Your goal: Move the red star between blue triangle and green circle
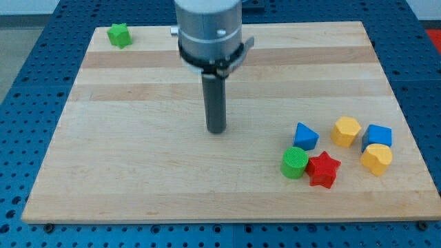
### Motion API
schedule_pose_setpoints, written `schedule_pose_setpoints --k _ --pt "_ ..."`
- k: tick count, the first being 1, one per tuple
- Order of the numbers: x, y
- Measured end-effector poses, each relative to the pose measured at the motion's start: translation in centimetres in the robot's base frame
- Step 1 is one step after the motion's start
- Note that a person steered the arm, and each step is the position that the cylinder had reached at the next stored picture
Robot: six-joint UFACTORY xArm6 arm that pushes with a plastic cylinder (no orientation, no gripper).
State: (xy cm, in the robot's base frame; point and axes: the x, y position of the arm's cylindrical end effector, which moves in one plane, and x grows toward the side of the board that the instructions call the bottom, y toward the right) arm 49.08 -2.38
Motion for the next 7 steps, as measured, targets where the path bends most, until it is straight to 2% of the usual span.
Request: schedule_pose_setpoints --k 2,3,5,7 --pt "12.1 0.6" --pt "12.6 3.4" --pt "12.6 12.6" --pt "10.7 18.1"
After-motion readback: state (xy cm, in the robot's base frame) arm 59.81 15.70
